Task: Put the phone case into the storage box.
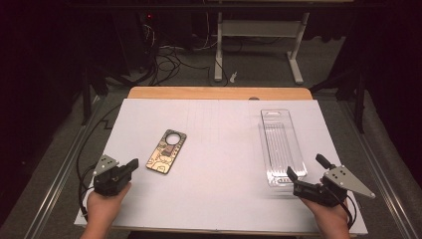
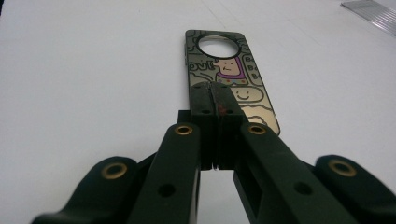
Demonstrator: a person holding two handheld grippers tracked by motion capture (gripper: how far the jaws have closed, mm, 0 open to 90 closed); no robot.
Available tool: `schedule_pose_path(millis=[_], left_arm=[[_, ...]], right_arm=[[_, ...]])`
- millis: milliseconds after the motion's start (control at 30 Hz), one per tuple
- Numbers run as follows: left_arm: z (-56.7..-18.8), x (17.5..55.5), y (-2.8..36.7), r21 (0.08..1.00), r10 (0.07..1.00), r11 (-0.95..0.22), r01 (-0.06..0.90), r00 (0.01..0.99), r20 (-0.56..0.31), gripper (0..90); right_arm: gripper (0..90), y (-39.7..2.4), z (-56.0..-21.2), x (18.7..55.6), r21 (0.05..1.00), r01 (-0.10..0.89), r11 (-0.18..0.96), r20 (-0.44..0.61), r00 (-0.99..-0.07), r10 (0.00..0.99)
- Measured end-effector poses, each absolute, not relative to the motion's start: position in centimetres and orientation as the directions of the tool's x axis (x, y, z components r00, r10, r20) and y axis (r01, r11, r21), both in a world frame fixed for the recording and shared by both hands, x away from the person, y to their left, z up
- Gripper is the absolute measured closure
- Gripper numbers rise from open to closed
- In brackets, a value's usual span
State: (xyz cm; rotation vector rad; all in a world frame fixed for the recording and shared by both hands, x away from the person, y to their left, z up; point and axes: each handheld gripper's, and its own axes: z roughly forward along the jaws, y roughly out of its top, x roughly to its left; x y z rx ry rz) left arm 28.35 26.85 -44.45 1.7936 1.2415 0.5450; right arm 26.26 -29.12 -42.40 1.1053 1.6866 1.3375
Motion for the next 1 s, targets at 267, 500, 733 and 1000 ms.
schedule_pose_path(millis=[267,500,733,1000], left_arm=[[-44.3,28.4,26.1,0.842,0.893,-0.161,0.514,0.439,-0.097,76.9],[-44.4,28.6,25.4,0.834,0.886,-0.193,0.517,0.457,-0.078,59.6],[-44.5,28.6,25.7,0.827,0.885,-0.171,0.535,0.453,-0.110,41.0],[-44.4,28.8,26.0,0.825,0.886,-0.140,0.547,0.441,-0.142,21.6]], right_arm=[[0.4,-29.2,-42.4,26.2,0.976,0.193,0.100,-0.019,-0.383,0.923],[0.4,-29.1,-42.4,26.2,0.976,0.189,0.104,-0.023,-0.389,0.921],[0.4,-28.9,-42.4,26.2,0.977,0.188,0.106,-0.024,-0.391,0.920],[0.4,-28.7,-42.4,26.4,0.975,0.190,0.114,-0.030,-0.398,0.917]])
